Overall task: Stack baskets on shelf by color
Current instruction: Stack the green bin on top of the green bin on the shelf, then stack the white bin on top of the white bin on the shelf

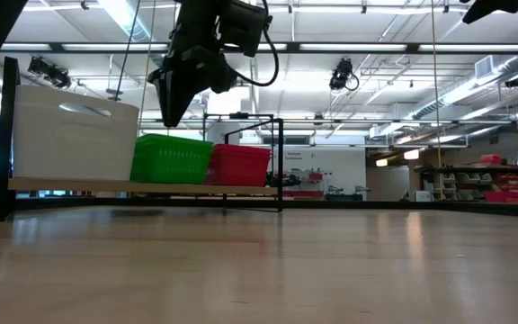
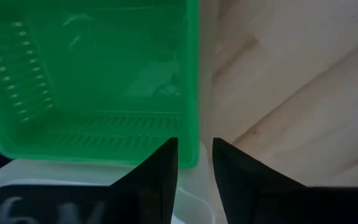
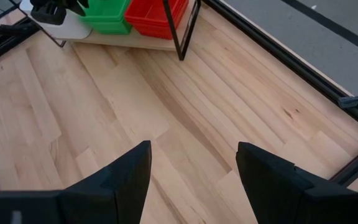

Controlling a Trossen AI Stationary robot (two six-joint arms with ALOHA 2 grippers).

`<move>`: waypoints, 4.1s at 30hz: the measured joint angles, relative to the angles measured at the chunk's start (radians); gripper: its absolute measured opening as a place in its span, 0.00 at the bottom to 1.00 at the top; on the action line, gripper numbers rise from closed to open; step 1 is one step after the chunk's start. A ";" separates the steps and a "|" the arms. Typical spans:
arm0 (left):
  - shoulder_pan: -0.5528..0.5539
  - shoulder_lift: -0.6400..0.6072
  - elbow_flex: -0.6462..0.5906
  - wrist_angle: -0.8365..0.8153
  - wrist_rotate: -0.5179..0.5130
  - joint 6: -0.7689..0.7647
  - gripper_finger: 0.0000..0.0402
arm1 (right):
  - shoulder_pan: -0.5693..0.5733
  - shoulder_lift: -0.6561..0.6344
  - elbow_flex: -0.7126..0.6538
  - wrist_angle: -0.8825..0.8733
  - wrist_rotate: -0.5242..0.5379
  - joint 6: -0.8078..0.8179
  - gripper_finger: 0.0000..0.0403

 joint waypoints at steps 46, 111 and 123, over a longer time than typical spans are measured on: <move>-0.004 0.088 -0.001 0.055 -0.026 0.081 0.11 | 0.000 0.000 0.000 -0.004 -0.010 0.011 0.60; -0.003 0.083 0.065 -0.027 -0.034 -0.050 0.23 | 0.000 0.000 0.000 -0.007 -0.010 0.029 0.60; -0.037 0.082 0.293 0.028 -0.010 -0.088 0.23 | 0.000 0.000 0.000 -0.007 -0.052 0.033 0.60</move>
